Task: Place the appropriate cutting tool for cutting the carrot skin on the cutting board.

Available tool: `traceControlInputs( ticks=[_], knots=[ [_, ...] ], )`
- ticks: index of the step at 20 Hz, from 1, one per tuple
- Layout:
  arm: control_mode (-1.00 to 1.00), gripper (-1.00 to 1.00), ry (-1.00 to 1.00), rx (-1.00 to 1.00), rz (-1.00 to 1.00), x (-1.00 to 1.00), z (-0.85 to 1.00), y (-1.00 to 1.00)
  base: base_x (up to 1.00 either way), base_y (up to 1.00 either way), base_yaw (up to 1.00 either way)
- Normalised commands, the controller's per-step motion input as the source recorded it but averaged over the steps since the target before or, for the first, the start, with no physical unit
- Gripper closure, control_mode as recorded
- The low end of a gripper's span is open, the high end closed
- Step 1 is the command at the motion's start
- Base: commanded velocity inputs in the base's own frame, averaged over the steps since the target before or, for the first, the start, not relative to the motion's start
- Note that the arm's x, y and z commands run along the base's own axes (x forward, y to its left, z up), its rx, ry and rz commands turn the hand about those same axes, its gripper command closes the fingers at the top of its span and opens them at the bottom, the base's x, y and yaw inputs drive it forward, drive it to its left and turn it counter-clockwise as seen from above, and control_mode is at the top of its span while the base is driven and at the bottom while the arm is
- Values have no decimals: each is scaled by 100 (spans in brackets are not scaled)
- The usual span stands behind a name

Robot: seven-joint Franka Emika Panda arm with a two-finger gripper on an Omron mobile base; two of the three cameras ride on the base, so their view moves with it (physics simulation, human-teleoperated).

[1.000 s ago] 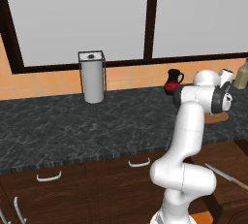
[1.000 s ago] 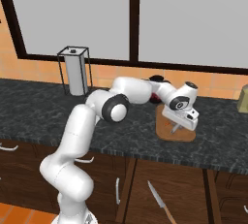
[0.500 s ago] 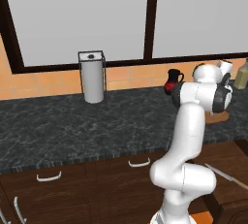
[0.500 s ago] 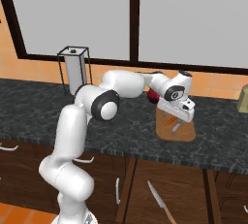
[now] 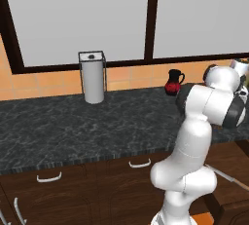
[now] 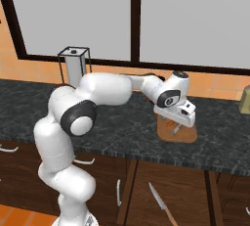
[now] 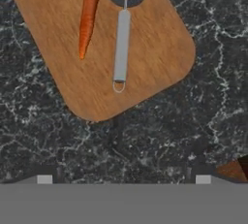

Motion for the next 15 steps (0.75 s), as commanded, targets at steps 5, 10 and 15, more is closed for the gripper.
traceControlInputs(
  ticks=[5,10,15],
  knots=[
    [-100,-100,-10,-14,0,-100,62,71,0,0,0],
    [-100,-100,-8,-16,0,-100,62,80,0,0,0],
    [-100,-100,-3,-12,0,-100,52,71,0,0,0]
  ],
)
